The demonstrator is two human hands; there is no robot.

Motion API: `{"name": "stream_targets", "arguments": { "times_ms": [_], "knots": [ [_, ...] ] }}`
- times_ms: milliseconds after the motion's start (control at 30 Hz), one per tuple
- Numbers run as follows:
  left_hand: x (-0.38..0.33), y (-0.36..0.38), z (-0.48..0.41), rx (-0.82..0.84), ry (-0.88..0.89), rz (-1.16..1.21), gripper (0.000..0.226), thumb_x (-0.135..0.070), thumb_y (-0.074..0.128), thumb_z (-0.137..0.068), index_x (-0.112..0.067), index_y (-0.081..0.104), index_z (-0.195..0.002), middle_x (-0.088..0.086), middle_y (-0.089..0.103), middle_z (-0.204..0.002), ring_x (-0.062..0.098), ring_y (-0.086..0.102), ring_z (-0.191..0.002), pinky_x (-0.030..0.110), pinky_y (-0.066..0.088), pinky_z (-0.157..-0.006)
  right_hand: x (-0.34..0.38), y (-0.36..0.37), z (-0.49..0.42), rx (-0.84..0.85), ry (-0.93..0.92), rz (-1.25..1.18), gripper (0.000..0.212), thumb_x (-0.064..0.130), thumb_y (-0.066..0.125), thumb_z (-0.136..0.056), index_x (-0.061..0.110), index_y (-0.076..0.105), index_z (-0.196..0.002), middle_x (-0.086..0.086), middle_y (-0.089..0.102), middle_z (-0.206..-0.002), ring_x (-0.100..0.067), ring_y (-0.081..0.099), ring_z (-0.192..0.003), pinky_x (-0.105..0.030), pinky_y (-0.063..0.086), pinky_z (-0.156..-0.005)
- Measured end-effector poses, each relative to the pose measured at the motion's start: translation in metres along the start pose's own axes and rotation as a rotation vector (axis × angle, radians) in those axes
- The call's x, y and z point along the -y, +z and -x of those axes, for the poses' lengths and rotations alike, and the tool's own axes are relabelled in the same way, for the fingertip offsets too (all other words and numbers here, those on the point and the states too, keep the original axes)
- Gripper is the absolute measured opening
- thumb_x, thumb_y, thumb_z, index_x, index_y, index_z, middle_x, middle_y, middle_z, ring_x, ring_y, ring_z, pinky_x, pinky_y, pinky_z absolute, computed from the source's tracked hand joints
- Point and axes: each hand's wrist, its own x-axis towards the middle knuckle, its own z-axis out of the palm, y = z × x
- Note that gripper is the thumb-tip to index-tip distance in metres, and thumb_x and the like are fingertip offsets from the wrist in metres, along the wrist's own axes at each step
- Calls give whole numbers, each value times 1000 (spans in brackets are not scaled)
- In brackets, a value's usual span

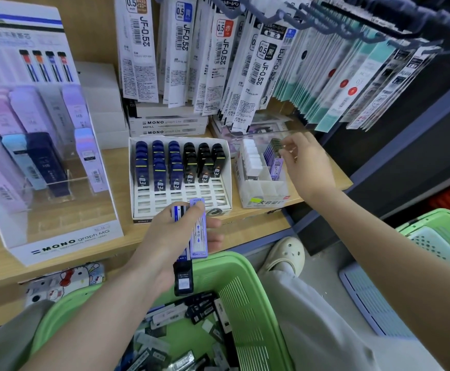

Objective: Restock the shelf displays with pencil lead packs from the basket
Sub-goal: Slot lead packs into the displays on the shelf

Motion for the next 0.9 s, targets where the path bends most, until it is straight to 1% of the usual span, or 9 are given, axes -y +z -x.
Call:
{"name": "stream_targets", "arguments": {
  "times_ms": [67, 133, 200, 267, 400, 567, 667, 767, 900],
  "knots": [
    [1, 0, 0, 0, -1, -2, 19, -27, 57, -93, -10, 59, -98, 9, 73, -74, 19, 67, -53, 23, 52, -44, 19, -1, 13, 12, -33, -102, 14, 13, 49, -96, 11, 59, -106, 3, 51, -101, -13, 51, -82, -23, 43, -73],
    [2, 0, 1, 7, -1, -2, 20, -29, 58, -92, -10, 59, -100, 9, 73, -74, 19, 67, -53, 24, 52, -45, 41, -2, 32, 125, -50, -232, 13, 14, 50, -96, 13, 61, -102, 6, 54, -91, -4, 51, -73, -9, 39, -66],
    [2, 0, 2, 21, 6, -15, 23, -31, 58, -91, -10, 59, -102, 9, 73, -74, 19, 67, -53, 23, 51, -45, 62, 0, 50, 328, -1, -406, 14, 20, 51, -96, 14, 63, -100, 8, 58, -81, -2, 53, -63, -9, 42, -61],
    [2, 1, 4, 31, 14, -53, 25, -32, 57, -91, -9, 61, -100, 7, 73, -70, 17, 66, -50, 21, 50, -43, 78, 1, 64, 507, 67, -568, 16, 23, 53, -95, 13, 65, -96, 6, 59, -74, 0, 52, -56, -16, 47, -60],
    [0, 1, 9, 59, 2, -111, 29, -35, 54, -92, -8, 63, -96, 3, 73, -68, 16, 66, -49, 20, 50, -43, 94, -1, 72, 675, 166, -746, 11, 18, 57, -93, 14, 66, -88, 7, 60, -70, 3, 51, -53, -13, 48, -58],
    [-2, -3, 13, 104, -42, -91, 36, -43, 43, -95, -13, 64, -98, 9, 74, -76, 16, 63, -48, 20, 51, -43, 99, -9, 68, 615, 298, -915, 13, 16, 49, -97, 11, 60, -90, 3, 62, -74, -3, 57, -58, -14, 47, -54],
    [-4, -7, 15, 158, -67, -150, 43, -48, 40, -94, -10, 61, -95, 2, 66, -56, 9, 38, -32, 15, 27, -35, 95, -17, 65, 514, 308, -997, 15, 12, 44, -99, 9, 57, -92, 1, 62, -75, -3, 58, -58, -16, 49, -57],
    [-5, -12, 13, 147, -64, -168, 43, -51, 50, -88, -9, 57, -83, -2, 41, -43, 9, 24, -33, 15, 18, -37, 93, -24, 68, 499, 300, -1095, 18, 6, 41, -99, 9, 58, -94, 6, 64, -74, -4, 61, -62, -17, 53, -64],
    [-4, -14, 12, 76, 20, -140, 28, -38, 60, -87, -10, 57, -85, -2, 37, -41, 9, 25, -34, 15, 22, -34, 90, -33, 75, 524, 280, -1095, 27, 5, 38, -100, 12, 63, -106, -2, 63, -95, -4, 64, -72, -20, 54, -77]
  ]
}}
